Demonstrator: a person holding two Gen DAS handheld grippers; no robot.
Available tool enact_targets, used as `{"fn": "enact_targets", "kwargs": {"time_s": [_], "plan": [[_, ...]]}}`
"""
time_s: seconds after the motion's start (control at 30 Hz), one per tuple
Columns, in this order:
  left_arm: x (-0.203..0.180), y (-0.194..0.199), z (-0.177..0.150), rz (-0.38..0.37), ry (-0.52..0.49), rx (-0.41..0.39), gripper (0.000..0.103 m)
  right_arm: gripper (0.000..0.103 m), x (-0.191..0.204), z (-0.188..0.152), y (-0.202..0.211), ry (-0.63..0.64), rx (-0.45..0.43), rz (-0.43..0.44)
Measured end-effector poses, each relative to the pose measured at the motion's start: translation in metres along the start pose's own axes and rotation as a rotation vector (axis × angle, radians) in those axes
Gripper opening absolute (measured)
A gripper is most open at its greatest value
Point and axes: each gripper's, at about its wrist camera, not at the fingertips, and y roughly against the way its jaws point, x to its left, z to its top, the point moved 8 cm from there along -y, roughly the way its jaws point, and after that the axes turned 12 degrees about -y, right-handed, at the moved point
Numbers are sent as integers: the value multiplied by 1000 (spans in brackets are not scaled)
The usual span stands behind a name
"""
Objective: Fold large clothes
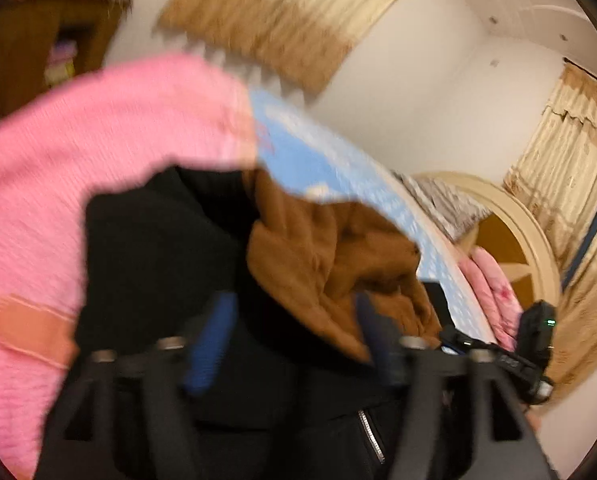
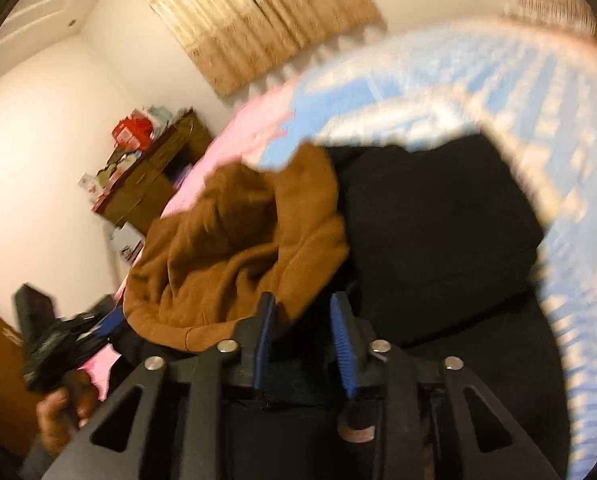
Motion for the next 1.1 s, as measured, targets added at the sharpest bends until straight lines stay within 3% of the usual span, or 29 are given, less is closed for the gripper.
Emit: {"fn": "enact_targets", "kwargs": {"time_s": [0.03,0.07,0.13,0.2,0.27,0.43,0.53,0.8,0.9,1.1], "plan": [[-4,6,2,25,-14,-30,94,31,9,4,9,33,-37,4],[-6,6,5,31,-24,-39,98,31,16,7,13,53,-55,13],[-10,-8,6,40,-35,-8,98,36,33,8,16,87,-73,38],[-7,-27,1,57,-31,45,98,50,50,3,7,99,-25,93],[1,-42,-15,119,-49,113,98,52,60,-9,-9,108,39,125],[2,-53,-36,196,-175,156,98,52,25,-35,-42,114,127,30],[-1,-61,-44,228,-251,193,101,52,12,-41,-42,85,124,78],[0,-60,-46,237,-257,216,103,52,10,-42,-47,77,116,79],[-7,-42,-41,233,-258,201,103,52,9,-40,-40,62,115,94],[-23,-9,-42,239,-272,175,103,59,-3,-54,-17,44,104,23]]}}
